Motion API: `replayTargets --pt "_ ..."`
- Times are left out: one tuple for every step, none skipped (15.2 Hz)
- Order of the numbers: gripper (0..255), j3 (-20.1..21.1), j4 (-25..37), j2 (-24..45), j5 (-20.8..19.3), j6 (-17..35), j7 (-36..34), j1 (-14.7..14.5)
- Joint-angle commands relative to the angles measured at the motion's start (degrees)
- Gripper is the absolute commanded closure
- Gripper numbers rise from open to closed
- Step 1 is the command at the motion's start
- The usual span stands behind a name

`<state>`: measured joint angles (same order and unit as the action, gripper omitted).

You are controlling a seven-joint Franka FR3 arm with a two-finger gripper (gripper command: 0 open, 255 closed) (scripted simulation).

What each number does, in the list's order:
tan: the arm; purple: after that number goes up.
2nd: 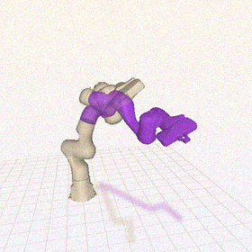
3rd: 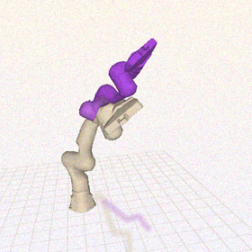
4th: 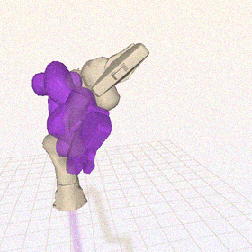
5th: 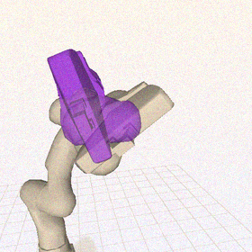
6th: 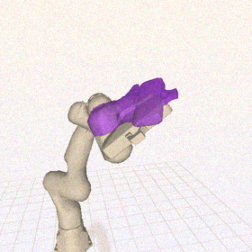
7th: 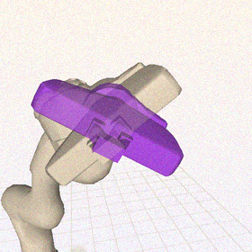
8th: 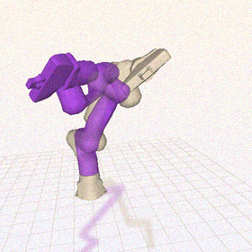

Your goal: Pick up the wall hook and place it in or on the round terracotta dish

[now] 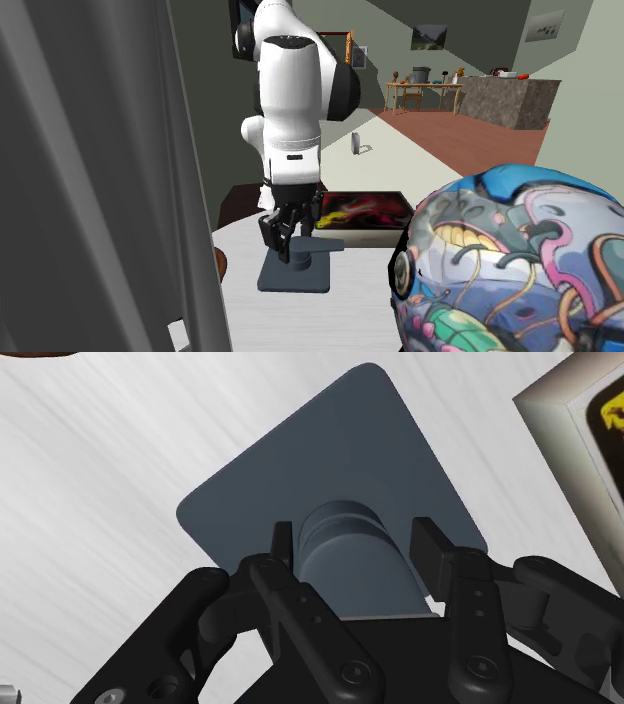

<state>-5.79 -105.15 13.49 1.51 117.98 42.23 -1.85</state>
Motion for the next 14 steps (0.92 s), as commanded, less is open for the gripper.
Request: replayTargets --pt "255 -0.02 0.54 -0.74 -0.10 -1.28 -0.06 -0.02" --pt "255 -0.03 1.00 -0.99 -0.13 -1.98 -0.08 -0.03" --pt "255 -0.04 1.47 -1.22 -0.16 -2.69 -0.10 -0.03" --pt "255 -0.05 1.95 -1.44 -0.19 -3.39 -0.12 -0.04" --pt "255 -0.05 2.45 -1.65 -0.22 -4.10 -0.14 -0.04" --pt "255 -0.06 2.97 -1.85 -0.25 -4.81 -0.16 -0.04" --pt "255 -0.07 3.49 -2.04 -0.27 -5.53 -0.18 -0.05" --pt "255 -0.07 4.04 -2.22 -0.30 -6.25 -0.19 -0.05" --pt "255 -0.08 4.59 -2.38 -0.32 -6.97 -0.21 -0.05" --pt "255 -0.08 5.14 -2.53 -0.34 -7.66 -0.22 -0.05" --pt "255 -0.58 4.69 -2.94 -0.30 -7.63 1.02 0.68" --pt "255 -1.09 4.31 -3.30 -0.26 -7.61 2.27 1.41" --pt "255 -1.60 3.99 -3.61 -0.22 -7.62 3.53 2.15" --pt "255 -2.12 3.75 -3.87 -0.18 -7.64 4.80 2.88"
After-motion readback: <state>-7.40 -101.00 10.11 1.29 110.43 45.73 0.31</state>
